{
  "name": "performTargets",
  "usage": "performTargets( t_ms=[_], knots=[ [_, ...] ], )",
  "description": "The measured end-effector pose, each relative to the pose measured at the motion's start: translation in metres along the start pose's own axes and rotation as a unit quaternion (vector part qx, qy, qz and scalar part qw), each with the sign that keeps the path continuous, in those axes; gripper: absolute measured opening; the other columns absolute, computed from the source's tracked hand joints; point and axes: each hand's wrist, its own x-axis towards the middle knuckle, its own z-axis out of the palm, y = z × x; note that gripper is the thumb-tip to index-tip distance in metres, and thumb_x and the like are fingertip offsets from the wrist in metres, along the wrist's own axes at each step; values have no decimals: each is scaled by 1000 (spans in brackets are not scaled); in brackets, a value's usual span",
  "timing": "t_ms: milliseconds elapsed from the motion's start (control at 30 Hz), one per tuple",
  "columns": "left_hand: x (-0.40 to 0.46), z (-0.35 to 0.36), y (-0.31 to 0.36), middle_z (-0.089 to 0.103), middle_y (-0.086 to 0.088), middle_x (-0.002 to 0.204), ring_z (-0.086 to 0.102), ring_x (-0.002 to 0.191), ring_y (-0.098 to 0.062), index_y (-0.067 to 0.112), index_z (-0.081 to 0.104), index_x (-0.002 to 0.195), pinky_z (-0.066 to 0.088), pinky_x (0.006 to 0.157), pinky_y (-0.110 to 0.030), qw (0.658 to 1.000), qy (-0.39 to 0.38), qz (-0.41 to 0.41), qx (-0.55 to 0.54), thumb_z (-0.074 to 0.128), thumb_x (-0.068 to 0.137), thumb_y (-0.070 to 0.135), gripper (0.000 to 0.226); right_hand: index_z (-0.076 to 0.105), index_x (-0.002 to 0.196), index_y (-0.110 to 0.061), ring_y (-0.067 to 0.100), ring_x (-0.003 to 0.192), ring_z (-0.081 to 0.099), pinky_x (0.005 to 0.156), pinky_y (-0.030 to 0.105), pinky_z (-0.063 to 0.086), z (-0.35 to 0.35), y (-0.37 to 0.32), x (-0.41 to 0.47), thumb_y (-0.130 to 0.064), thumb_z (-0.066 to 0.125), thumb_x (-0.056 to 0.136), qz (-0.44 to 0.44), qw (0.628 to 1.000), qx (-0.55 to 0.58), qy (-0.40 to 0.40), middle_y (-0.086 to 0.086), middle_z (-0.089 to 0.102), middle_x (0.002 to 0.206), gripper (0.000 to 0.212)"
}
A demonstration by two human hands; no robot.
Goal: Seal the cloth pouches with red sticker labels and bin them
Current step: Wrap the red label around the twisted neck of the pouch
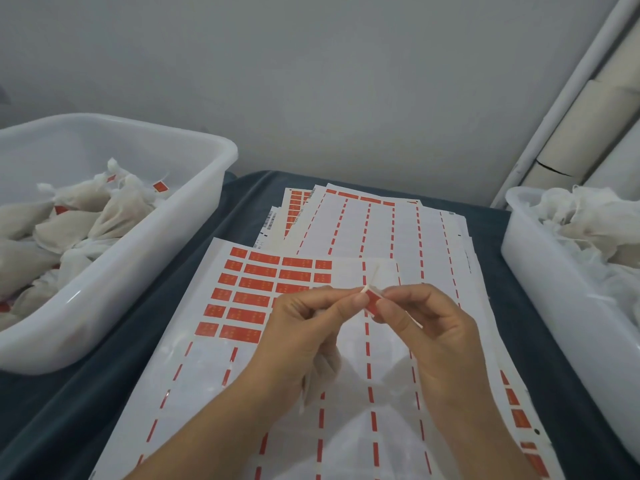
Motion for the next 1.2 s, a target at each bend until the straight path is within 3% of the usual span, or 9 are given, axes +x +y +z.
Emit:
performTargets(
  t_ms=[200, 333, 500, 600, 700, 867, 1067, 1133, 1200],
  knots=[
    [1, -1, -3, 61, 9, 47, 56, 44, 2, 15, 75, 67, 42, 45, -6, 999, -1, 25, 29, 64, 62, 18, 12, 65, 76, -22, 3, 80, 67, 63, 5, 48, -1, 0, -1, -29, 66, 64, -20, 1000, -14, 16, -16, 71, 77, 14],
    [2, -3, -8, 65, 11, 57, 60, 57, 1, 28, 75, 61, 45, 53, -6, 995, 12, 76, 69, 66, 59, 27, 10, 63, 77, -30, 1, 88, 62, 67, 4, 47, 1, 3, -4, -34, 65, 67, -72, 991, -97, 55, -16, 68, 81, 11],
    [3, -6, -10, 66, 10, 62, 60, 58, -2, 36, 75, 68, 45, 50, -8, 992, -13, 93, 88, 67, 59, 31, 13, 56, 82, -40, -1, 91, 59, 74, 3, 46, 2, 2, -4, -40, 60, 74, -143, 968, -190, 82, -22, 61, 89, 8],
    [5, -7, -13, 68, 14, 69, 60, 70, -8, 52, 69, 69, 50, 60, -13, 974, -9, 150, 172, 63, 57, 49, 14, 57, 82, -39, -3, 93, 59, 73, 3, 46, 1, 1, -3, -41, 58, 73, -132, 973, -173, 73, -24, 61, 90, 9],
    [7, -10, -13, 65, 24, 68, 58, 71, -2, 60, 65, 71, 47, 61, -9, 949, -17, 214, 229, 57, 62, 53, 13, 60, 82, -35, -4, 92, 61, 70, 3, 46, 1, -1, -4, -38, 63, 74, -110, 983, -142, 45, -22, 66, 88, 9],
    [9, -12, -15, 60, 29, 65, 56, 69, 2, 55, 61, 76, 44, 59, -5, 923, -40, 267, 274, 54, 71, 48, 11, 62, 79, -21, 2, 85, 66, 65, 7, 49, -1, -1, -4, -27, 63, 68, -46, 998, -36, 20, -17, 69, 87, 13],
    [12, -15, -23, 63, 21, 73, 58, 79, -2, 43, 64, 69, 48, 69, -10, 933, -45, 236, 269, 53, 77, 42, 14, 54, 81, -13, 13, 71, 69, 60, 11, 51, 4, 9, -5, -23, 64, 67, 21, 999, 46, 9, -5, 70, 78, 20],
    [13, -17, -30, 55, 21, 69, 55, 76, 2, 40, 51, 73, 43, 65, -5, 901, -23, 244, 357, 46, 86, 37, 13, 46, 88, -16, 17, 68, 70, 58, 12, 51, 5, 13, -3, -21, 65, 67, 61, 996, 70, -2, -2, 72, 77, 29],
    [15, -18, -37, 41, 25, 73, 51, 67, -1, 37, 34, 84, 39, 60, -2, 830, -34, 238, 503, 31, 90, 42, 8, 42, 95, -23, 16, 68, 70, 57, 9, 49, 5, 18, -1, -18, 66, 71, 76, 995, 63, -3, -3, 72, 77, 34]
  ],
)
